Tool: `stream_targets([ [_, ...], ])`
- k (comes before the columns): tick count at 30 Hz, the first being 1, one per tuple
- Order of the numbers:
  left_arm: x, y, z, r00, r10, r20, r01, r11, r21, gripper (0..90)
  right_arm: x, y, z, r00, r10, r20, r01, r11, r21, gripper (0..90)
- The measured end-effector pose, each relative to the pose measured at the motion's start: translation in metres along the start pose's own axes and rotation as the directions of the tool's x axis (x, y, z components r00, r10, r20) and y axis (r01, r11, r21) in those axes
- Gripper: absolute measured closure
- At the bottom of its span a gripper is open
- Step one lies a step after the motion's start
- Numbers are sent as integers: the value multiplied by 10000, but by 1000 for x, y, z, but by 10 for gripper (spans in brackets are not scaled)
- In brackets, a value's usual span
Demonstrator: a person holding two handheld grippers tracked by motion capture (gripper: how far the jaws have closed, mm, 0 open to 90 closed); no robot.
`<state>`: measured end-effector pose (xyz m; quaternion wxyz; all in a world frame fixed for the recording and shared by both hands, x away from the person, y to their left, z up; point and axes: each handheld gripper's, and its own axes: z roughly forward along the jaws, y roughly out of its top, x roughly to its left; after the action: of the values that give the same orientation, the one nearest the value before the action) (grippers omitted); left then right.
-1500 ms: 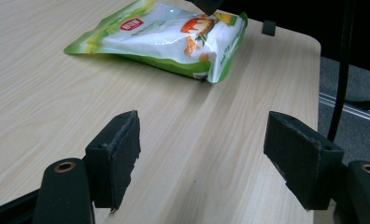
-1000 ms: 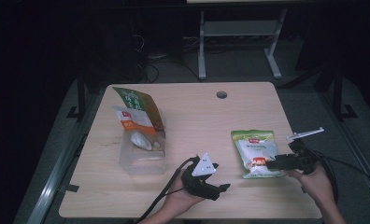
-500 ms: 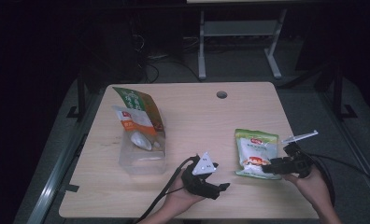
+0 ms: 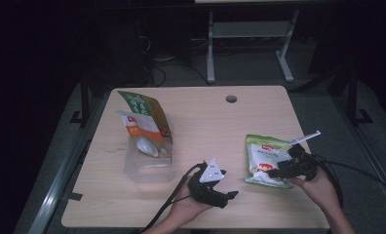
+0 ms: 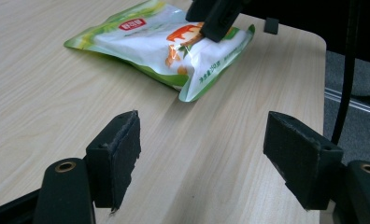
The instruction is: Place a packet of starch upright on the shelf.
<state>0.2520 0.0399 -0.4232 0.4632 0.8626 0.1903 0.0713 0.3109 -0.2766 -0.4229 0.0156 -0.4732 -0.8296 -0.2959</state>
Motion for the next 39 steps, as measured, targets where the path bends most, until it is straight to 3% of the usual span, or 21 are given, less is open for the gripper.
stream_targets([
  [8, 0, 0, -3, 9999, -161, -57, 160, 9998, -90, 270, 10, 1, 5, 9993, -369, -72, 371, 9990, 233, 358],
  [26, 2, 4, 7, 9998, -190, 34, 190, 9997, 118, 286, 34, 6, 15, 9921, -1155, -485, 1184, 9910, 620, 363],
  [29, 3, 7, 11, 9998, -199, 39, 199, 9996, 178, 299, 33, 9, 14, 9920, -1088, -639, 1135, 9907, 752, 387],
  [32, 5, 11, 16, 9998, -201, 52, 200, 9993, 302, 320, 29, 12, 8, 9937, -894, -682, 921, 9950, 382, 375],
  [39, 8, 22, 30, 9994, -335, 26, 333, 9987, 391, 363, 18, 20, 3, 9988, -462, -184, 465, 9988, 133, 353],
])
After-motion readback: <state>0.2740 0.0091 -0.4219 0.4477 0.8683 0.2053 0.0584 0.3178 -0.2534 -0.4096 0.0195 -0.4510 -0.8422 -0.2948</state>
